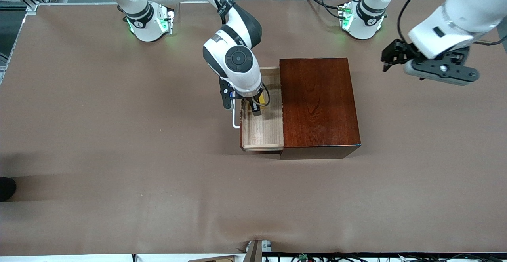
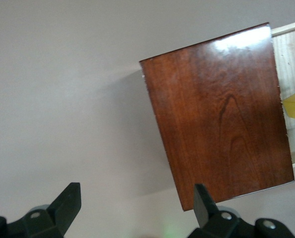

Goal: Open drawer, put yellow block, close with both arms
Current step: 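Release the cube into the drawer while the left gripper moves toward the handle, then withdraw the right gripper while the left gripper lowers to the drawer handle, then push the drawer closed into the box with the left gripper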

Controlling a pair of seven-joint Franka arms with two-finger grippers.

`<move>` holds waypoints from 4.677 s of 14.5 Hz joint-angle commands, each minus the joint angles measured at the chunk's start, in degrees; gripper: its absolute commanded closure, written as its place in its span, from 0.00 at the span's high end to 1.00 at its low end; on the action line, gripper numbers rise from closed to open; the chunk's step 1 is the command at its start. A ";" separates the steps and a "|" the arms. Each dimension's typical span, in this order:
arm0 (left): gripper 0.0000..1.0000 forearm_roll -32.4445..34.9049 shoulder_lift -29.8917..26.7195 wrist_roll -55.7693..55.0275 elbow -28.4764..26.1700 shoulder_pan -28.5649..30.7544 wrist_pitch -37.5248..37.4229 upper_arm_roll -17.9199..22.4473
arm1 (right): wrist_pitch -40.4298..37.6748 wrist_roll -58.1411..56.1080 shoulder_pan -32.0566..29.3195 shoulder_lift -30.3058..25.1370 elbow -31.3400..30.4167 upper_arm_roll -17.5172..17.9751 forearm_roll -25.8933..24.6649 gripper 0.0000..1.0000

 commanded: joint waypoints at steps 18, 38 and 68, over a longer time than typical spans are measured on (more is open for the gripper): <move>1.00 -2.90 19.55 -55.90 4.90 -24.20 21.30 -1.55 | -26.80 -39.44 -19.40 -9.94 13.94 -1.40 -1.42 1.00; 1.00 1.32 46.11 -108.49 16.96 -53.46 52.79 17.24 | -45.79 -108.44 -38.74 -20.49 18.42 -1.40 -1.42 1.00; 1.00 4.40 43.65 -110.61 15.99 -52.33 29.59 20.15 | -38.33 -129.83 -44.64 -36.75 -1.53 -0.35 -6.96 1.00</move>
